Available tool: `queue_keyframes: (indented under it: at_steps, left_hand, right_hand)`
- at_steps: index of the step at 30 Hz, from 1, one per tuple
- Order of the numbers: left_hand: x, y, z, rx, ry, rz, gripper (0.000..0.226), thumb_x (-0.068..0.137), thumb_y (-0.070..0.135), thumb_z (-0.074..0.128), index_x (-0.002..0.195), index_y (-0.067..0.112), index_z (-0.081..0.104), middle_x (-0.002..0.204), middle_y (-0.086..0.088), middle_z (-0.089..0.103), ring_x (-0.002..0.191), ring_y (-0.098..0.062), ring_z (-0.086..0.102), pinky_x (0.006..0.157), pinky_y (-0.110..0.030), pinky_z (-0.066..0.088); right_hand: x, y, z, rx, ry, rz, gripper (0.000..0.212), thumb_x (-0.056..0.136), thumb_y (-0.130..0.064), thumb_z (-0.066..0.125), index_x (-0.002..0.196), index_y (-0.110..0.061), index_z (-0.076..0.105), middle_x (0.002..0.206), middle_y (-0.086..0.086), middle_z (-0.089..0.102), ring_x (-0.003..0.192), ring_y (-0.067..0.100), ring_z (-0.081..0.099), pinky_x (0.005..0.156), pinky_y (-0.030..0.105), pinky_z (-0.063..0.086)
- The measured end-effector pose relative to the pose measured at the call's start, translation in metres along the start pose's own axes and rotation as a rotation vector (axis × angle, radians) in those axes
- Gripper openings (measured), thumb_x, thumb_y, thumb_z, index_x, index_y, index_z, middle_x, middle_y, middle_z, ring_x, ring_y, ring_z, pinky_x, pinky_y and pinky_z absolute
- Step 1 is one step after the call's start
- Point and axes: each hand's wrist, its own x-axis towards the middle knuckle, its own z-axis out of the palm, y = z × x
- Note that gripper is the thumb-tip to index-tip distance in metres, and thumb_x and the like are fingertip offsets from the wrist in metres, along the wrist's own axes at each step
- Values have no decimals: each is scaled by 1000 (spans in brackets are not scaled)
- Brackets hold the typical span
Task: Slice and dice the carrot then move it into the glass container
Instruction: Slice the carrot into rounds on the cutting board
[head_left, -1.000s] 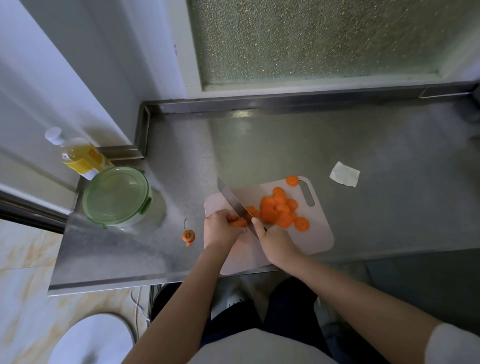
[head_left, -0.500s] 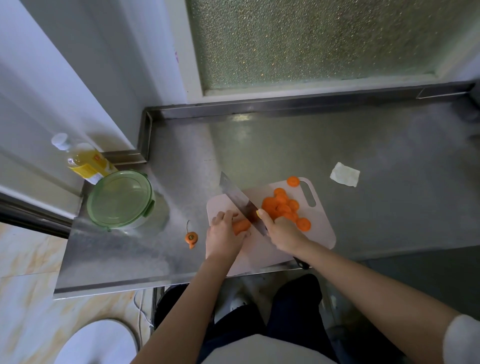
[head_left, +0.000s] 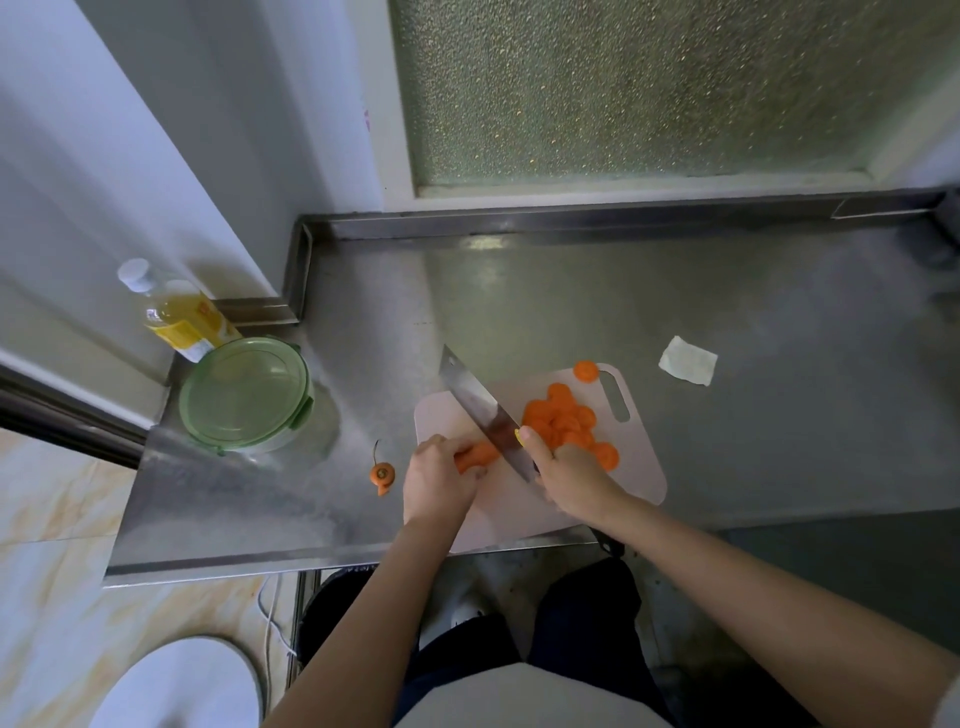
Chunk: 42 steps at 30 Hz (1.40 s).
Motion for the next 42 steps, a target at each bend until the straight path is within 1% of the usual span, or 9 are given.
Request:
queue_keyframes:
  at_steps: [6, 11, 14, 19, 28, 32, 36, 39, 42]
  left_hand:
    - [-1, 3, 0, -17, 14, -21, 33, 81, 16, 69, 114, 19, 68, 105, -5, 62, 97, -20, 55, 76, -16, 36]
    - [-3, 4, -1, -33, 24, -33, 34, 80, 15, 70, 114, 17, 68, 106, -5, 62, 98, -19, 55, 76, -12, 33]
    - [-3, 6, -1, -38, 35, -41, 34, 79, 15, 72, 113, 15, 68, 104, -5, 63, 96, -18, 55, 76, -11, 31]
    - [-5, 9, -1, -58, 56, -51, 30, 79, 11, 71, 109, 13, 69, 103, -6, 62, 94, -17, 53, 75, -14, 33]
    - [-4, 8, -1, -46, 40, -70, 28, 80, 14, 69, 108, 14, 70, 101, -6, 63, 93, -17, 52, 72, -12, 30]
    - [-2, 7, 0, -52, 28, -87, 28, 78, 16, 71, 105, 18, 71, 101, -3, 63, 94, -17, 53, 73, -13, 33]
    - [-1, 6, -1, -56, 29, -85, 30, 78, 14, 70, 107, 20, 71, 104, -2, 65, 97, -17, 54, 74, -10, 30]
    - [0, 6, -1, -63, 39, -77, 32, 77, 12, 71, 109, 19, 70, 106, -1, 65, 99, -17, 54, 74, -6, 26]
    - [1, 4, 1, -50, 29, -92, 34, 78, 15, 72, 111, 17, 69, 108, -2, 64, 100, -16, 54, 74, -6, 26]
  right_hand:
    - [-4, -2, -2, -19, 0, -7, 50, 102, -42, 28, 98, -7, 62, 89, 25, 65, 89, 36, 63, 80, 38, 48]
    - [-2, 3, 4, -115, 0, -2, 65, 97, -54, 26, 56, -9, 47, 66, 14, 57, 76, 33, 62, 71, 37, 45]
    - [-3, -3, 6, -235, 88, -24, 62, 98, -51, 27, 91, -2, 64, 87, 18, 67, 90, 33, 65, 79, 38, 49]
    - [7, -13, 14, -250, 74, 39, 65, 100, -49, 24, 134, 3, 46, 114, 20, 64, 108, 32, 59, 89, 30, 42]
    - [14, 0, 30, -186, 62, 3, 70, 96, -56, 23, 67, -1, 56, 76, 18, 65, 91, 35, 63, 69, 28, 37]
    - [25, 4, 23, -224, 81, -22, 104, 84, -76, 1, 95, 5, 65, 72, 18, 62, 87, 34, 63, 66, 24, 44]
    - [29, 5, 15, -208, -60, 58, 57, 102, -44, 22, 107, -9, 66, 56, 0, 41, 69, 20, 49, 45, 23, 26]
    - [28, 8, 12, -118, -13, 69, 66, 98, -55, 26, 57, -9, 51, 52, 5, 45, 60, 23, 50, 48, 23, 26]
    - [23, 8, 10, -11, -19, 64, 67, 96, -58, 29, 49, -11, 38, 49, 4, 41, 49, 18, 41, 48, 23, 26]
